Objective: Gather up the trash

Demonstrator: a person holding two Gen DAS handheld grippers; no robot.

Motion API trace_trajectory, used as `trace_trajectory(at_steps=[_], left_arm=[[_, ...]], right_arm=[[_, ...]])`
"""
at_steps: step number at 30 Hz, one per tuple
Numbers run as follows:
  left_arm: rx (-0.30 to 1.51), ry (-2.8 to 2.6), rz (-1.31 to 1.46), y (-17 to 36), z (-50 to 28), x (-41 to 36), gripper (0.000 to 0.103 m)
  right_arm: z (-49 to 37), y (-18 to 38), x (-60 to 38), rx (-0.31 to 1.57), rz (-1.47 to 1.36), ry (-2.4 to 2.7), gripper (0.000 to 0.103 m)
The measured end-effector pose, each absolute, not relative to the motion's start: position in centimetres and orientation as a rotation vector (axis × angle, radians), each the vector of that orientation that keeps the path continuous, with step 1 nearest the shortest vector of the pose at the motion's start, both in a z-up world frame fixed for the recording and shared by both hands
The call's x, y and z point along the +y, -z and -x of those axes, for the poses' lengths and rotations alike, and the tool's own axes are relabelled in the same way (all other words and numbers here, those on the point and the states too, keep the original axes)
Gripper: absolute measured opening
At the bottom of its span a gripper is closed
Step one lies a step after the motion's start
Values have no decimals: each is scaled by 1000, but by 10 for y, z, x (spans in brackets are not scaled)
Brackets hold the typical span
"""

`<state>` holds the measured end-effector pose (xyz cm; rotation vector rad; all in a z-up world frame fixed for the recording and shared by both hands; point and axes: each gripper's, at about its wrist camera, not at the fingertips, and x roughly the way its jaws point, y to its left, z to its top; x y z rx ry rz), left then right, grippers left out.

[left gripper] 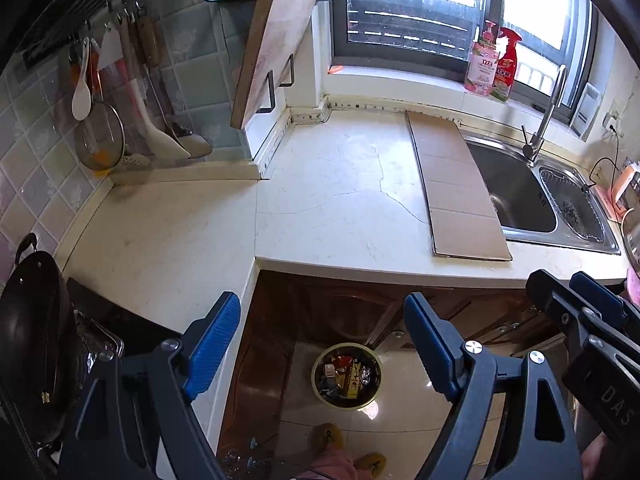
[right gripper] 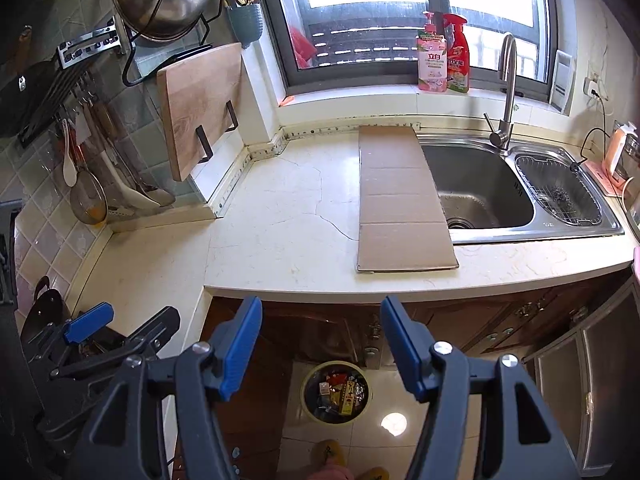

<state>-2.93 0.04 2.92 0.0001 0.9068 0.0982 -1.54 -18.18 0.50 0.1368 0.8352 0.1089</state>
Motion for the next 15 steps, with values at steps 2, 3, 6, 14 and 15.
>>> trace_trajectory(at_steps=[2, 3, 6, 14, 15], left_arm=[[899, -96, 0, -30, 29, -1, 82], [897, -92, 4, -31, 29, -1, 82], [893, -78, 10, -30, 27, 0, 82], [864, -63, 17, -35, 25, 2, 82], [860, -59, 20, -36, 26, 2, 82]], right_arm=[[16, -5, -182, 835, -140, -106, 62], [15, -5, -182, 836, -143, -105, 62], [14, -5, -182, 835, -148, -104, 63], [14, -9, -181, 811, -142, -106, 63], [15, -10, -181, 806, -141, -106, 63]])
